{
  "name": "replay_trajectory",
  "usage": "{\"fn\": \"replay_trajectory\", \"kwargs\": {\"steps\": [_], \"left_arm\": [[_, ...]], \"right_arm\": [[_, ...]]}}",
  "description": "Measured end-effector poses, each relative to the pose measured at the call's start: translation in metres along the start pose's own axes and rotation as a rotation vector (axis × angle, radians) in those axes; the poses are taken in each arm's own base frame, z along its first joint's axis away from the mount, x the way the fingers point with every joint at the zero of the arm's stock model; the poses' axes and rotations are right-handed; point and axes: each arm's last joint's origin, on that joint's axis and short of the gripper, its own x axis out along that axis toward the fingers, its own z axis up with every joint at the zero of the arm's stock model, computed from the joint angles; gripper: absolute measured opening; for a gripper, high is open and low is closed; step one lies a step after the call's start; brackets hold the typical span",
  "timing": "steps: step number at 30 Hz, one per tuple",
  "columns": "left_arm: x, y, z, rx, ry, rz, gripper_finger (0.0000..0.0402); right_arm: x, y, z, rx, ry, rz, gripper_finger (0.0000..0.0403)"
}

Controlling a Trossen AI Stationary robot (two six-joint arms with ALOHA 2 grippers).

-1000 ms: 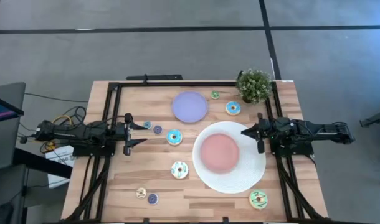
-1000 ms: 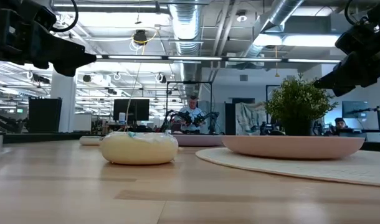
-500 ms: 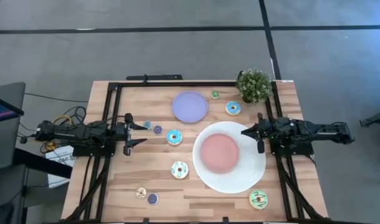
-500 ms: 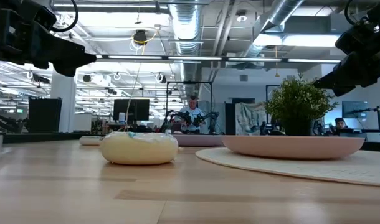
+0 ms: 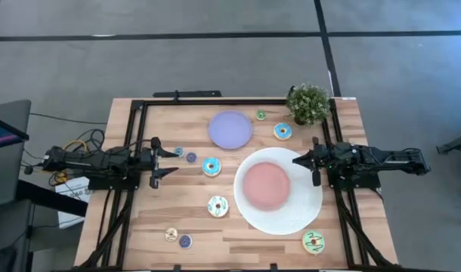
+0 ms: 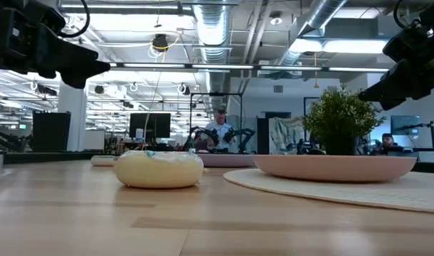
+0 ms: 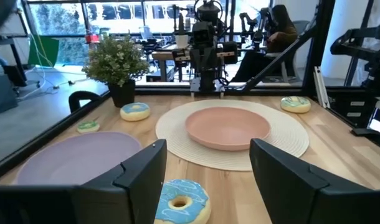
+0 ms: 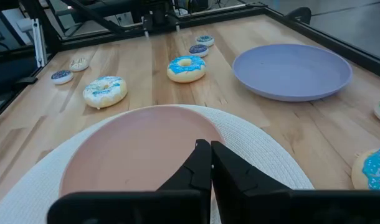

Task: Pick & Place donuts
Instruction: Put the small blue donut on the violet plate

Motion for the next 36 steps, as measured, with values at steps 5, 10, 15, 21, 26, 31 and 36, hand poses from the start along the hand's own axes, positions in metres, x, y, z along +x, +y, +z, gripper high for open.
{"fn": "replay_trajectory", "kwargs": {"steps": [5,10,15,21,26,31,36], "left_arm": [[0.0,-0.0005,-0.0005,-0.117,0.006,-0.016,0.0224],[0.0,-0.0008,-0.0005,-0.162,0.007,-0.026,0.0224],[0.0,-0.0008,-0.0002,-0.163,0.005,-0.026,0.0224],[0.0,-0.0008,-0.0002,-0.195,0.004,-0.027,0.0224],[0.0,-0.0008,-0.0003,-0.213,0.007,-0.027,0.0224],[0.0,-0.0004,-0.0003,-0.226,0.005,-0.014,0.0224],[0.0,-0.0004,-0.0003,-0.23,0.004,-0.012,0.0224]], "right_arm": [[0.0,0.0,0.0,0.0,0.0,0.0,0.0001],[0.0,0.0,0.0,0.0,0.0,0.0,0.0001],[0.0,0.0,0.0,0.0,0.0,0.0,0.0001],[0.0,0.0,0.0,0.0,0.0,0.001,0.0001],[0.0,0.0,0.0,0.0,0.0,0.001,0.0001],[0.0,0.0,0.0,0.0,0.0,0.001,0.0001],[0.0,0.0,0.0,0.0,0.0,0.0,0.0001]]}}
